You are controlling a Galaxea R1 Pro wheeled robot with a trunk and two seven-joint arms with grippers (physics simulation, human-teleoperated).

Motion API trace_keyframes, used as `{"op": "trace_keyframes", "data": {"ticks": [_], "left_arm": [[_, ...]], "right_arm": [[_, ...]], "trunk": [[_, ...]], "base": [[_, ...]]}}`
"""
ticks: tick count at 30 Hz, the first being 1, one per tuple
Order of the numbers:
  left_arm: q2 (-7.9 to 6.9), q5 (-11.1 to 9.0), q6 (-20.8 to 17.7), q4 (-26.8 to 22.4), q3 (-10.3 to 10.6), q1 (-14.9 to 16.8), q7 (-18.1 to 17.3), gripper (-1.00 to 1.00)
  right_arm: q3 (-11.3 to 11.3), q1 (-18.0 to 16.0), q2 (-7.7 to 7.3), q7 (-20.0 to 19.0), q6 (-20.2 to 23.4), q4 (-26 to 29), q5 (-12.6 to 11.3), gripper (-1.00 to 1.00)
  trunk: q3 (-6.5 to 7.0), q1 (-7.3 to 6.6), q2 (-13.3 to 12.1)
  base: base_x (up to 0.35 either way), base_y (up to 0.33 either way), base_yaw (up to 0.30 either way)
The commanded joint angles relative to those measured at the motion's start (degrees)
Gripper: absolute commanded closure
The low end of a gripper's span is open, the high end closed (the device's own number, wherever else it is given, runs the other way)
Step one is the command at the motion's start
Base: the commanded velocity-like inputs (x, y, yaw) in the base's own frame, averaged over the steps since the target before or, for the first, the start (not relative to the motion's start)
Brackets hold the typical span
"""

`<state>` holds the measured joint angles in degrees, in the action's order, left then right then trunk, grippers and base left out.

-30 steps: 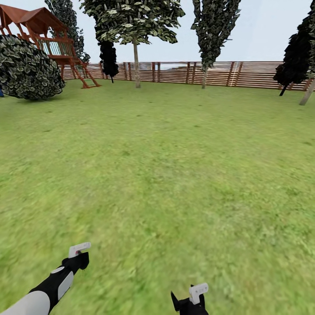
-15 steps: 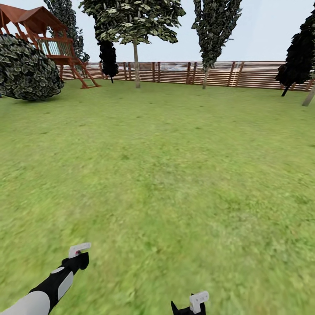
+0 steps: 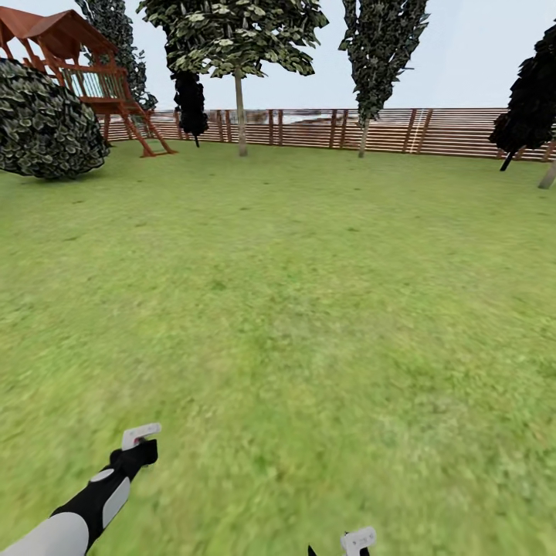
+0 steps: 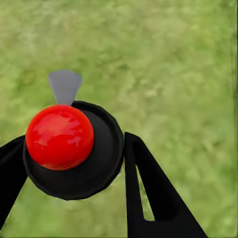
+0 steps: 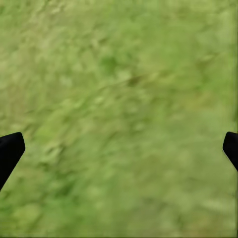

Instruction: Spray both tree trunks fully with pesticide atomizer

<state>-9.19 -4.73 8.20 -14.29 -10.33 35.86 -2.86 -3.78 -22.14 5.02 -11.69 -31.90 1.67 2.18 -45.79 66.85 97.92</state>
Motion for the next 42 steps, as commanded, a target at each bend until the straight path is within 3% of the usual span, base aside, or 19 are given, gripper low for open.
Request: {"op": "trace_keyframes", "data": {"ticks": [1,6,10,12,15,18,20,30,42], "left_arm": [[0.03,0.2,0.8,0.0,0.0,0.0,0.0,1.0],[0.37,-0.1,1.1,-0.4,-0.2,0.0,0.1,1.0],[2.92,0.1,1.2,-1.3,-0.2,0.0,0.1,1.0],[3.35,0.1,1.2,-1.4,-0.2,0.0,0.1,1.0],[3.28,0.2,1.1,-2.0,0.1,0.0,0.1,1.0],[2.91,0.4,0.6,-7.3,0.2,0.0,0.0,1.0],[2.48,0.4,-0.3,-8.2,0.0,0.0,0.0,1.0],[2.77,0.4,-4.3,-8.8,0.3,0.0,-0.1,1.0],[2.3,0.3,-4.6,-9.2,0.2,0.0,0.0,1.0]], "right_arm": [[0.0,0.0,-0.01,0.0,0.0,0.0,0.0,-1.0],[0.0,0.1,-0.01,0.0,0.0,0.0,0.0,-1.0],[0.0,0.1,-0.01,0.0,0.0,0.0,0.0,-1.0],[0.0,0.2,-0.01,0.0,0.0,0.0,0.0,-1.0],[0.0,0.2,-0.01,0.0,0.0,0.0,0.0,-1.0],[0.0,0.2,-0.01,0.0,0.0,0.0,0.0,-1.0],[0.0,0.2,-0.01,0.0,0.0,0.0,0.0,-1.0],[0.0,0.2,-0.01,0.0,0.0,0.0,0.0,-1.0],[0.0,0.2,-0.01,0.0,0.0,0.0,0.0,-1.0]], "trunk": [[0.0,0.0,0.0],[0.0,0.0,0.0],[0.0,0.0,0.0],[0.0,0.0,0.0],[0.0,0.0,0.0],[0.0,0.0,0.0],[0.0,0.0,0.0],[0.0,0.0,0.0],[0.0,0.0,0.0]], "base": [[0.34,0.0,0.0],[0.341,0.0,0.0],[0.341,0.0,0.0],[0.341,0.0,0.0],[0.341,0.0,0.0],[0.341,0.0,0.0],[0.341,0.0,0.0],[0.341,0.0,0.0],[0.341,0.0,0.0]]}}
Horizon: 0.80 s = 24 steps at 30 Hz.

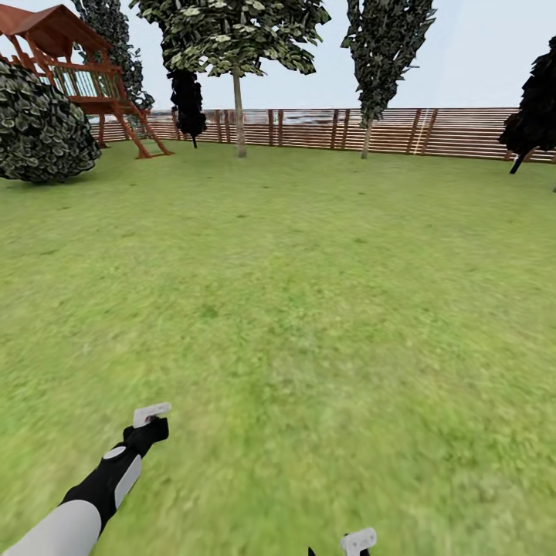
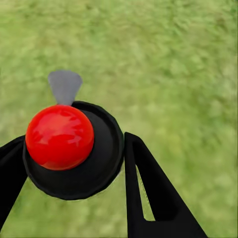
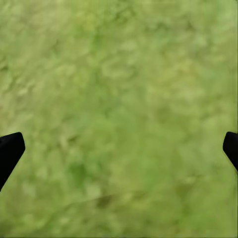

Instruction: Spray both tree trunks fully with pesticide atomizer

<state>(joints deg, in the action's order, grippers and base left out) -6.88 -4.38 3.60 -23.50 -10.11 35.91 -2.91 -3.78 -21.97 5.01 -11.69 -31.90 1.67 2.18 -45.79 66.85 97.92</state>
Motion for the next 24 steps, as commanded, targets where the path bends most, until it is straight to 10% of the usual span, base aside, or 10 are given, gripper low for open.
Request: {"op": "trace_keyframes", "data": {"ticks": [1,24], "left_arm": [[-0.03,0.0,0.0,0.0,0.0,0.0,0.0,1.0],[0.4,-0.6,0.2,-2.8,-0.6,0.1,0.3,1.0]], "right_arm": [[0.0,0.0,0.0,0.0,0.0,0.0,0.0,-1.0],[0.0,0.0,0.0,0.0,0.0,0.0,0.0,-1.0]], "trunk": [[0.0,0.0,0.0],[0.0,0.0,0.0]], "base": [[0.341,0.0,0.0],[0.338,0.066,0.0]]}}
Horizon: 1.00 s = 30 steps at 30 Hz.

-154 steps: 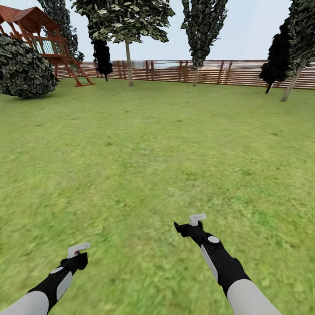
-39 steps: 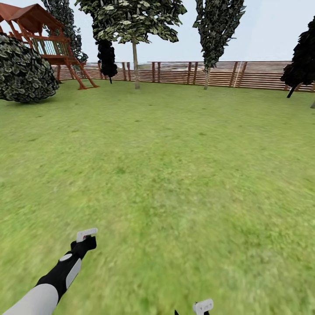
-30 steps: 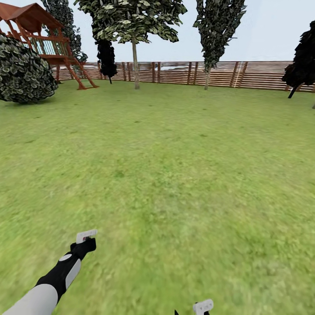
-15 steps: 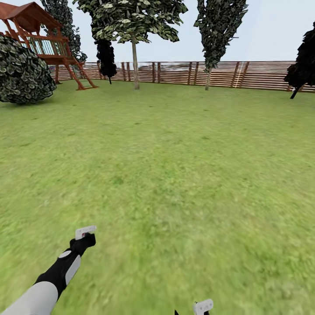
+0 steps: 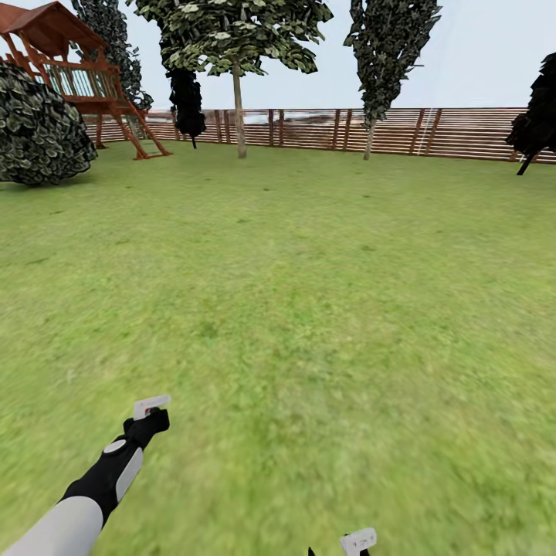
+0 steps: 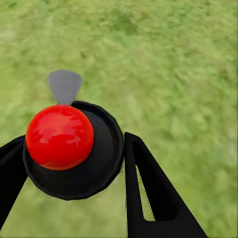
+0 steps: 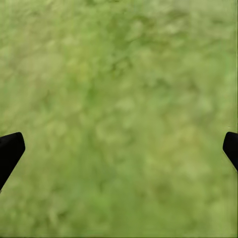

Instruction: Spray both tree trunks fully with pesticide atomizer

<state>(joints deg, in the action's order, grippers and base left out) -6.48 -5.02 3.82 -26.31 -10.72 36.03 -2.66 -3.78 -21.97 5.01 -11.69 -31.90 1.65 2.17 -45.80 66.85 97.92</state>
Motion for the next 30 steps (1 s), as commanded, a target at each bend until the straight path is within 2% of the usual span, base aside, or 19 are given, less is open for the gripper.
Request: {"op": "trace_keyframes", "data": {"ticks": [1,30], "left_arm": [[0.04,0.0,0.0,0.1,0.0,0.0,0.0,1.0],[0.15,-0.1,0.3,0.3,0.0,0.0,0.0,1.0]], "right_arm": [[0.0,0.0,0.0,0.0,0.0,0.0,0.0,-1.0],[0.0,0.0,0.0,0.0,0.0,0.0,0.0,-1.0]], "trunk": [[0.0,0.0,0.0],[0.0,0.0,0.0]], "base": [[0.338,0.0,0.0],[0.338,0.0,0.0]]}}
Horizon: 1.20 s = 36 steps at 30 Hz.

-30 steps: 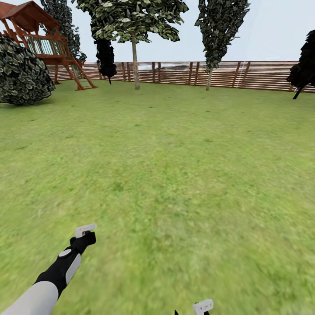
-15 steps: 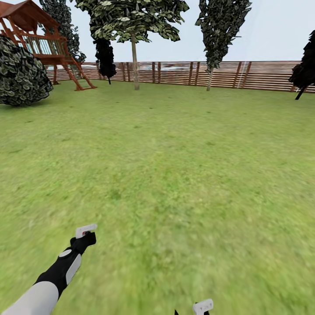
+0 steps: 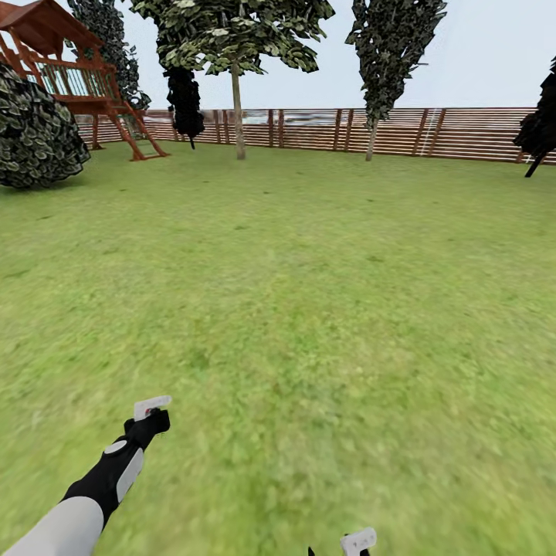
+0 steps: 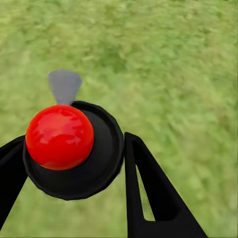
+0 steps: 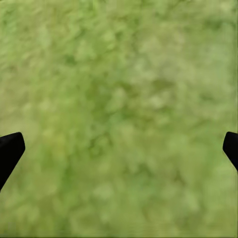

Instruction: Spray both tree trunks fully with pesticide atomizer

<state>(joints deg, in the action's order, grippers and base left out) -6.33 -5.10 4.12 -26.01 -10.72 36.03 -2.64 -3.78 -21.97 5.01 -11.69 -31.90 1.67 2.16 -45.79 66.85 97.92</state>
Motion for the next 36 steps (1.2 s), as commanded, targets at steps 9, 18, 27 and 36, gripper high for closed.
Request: {"op": "trace_keyframes", "data": {"ticks": [9,18,27,36], "left_arm": [[0.0,0.0,0.0,0.0,0.0,0.0,0.0,1.0],[0.0,-0.1,0.0,0.0,0.0,0.0,0.0,1.0],[0.04,-0.1,0.0,0.0,-0.1,0.0,0.0,1.0],[0.05,-0.1,0.0,0.1,-0.1,0.0,0.0,1.0]], "right_arm": [[0.0,0.0,0.0,0.0,0.0,0.0,0.0,-1.0],[0.0,0.0,0.0,0.0,0.0,0.0,0.0,-1.0],[0.0,0.0,0.0,0.0,0.0,0.0,0.0,-1.0],[0.0,0.0,0.0,0.0,0.0,0.0,0.0,-1.0]], "trunk": [[0.0,0.0,0.0],[0.0,0.0,0.0],[0.0,0.0,0.0],[0.0,0.0,0.0]], "base": [[0.338,0.045,0.0],[0.338,0.094,0.0],[0.338,0.101,0.0],[0.338,0.101,0.0]]}}
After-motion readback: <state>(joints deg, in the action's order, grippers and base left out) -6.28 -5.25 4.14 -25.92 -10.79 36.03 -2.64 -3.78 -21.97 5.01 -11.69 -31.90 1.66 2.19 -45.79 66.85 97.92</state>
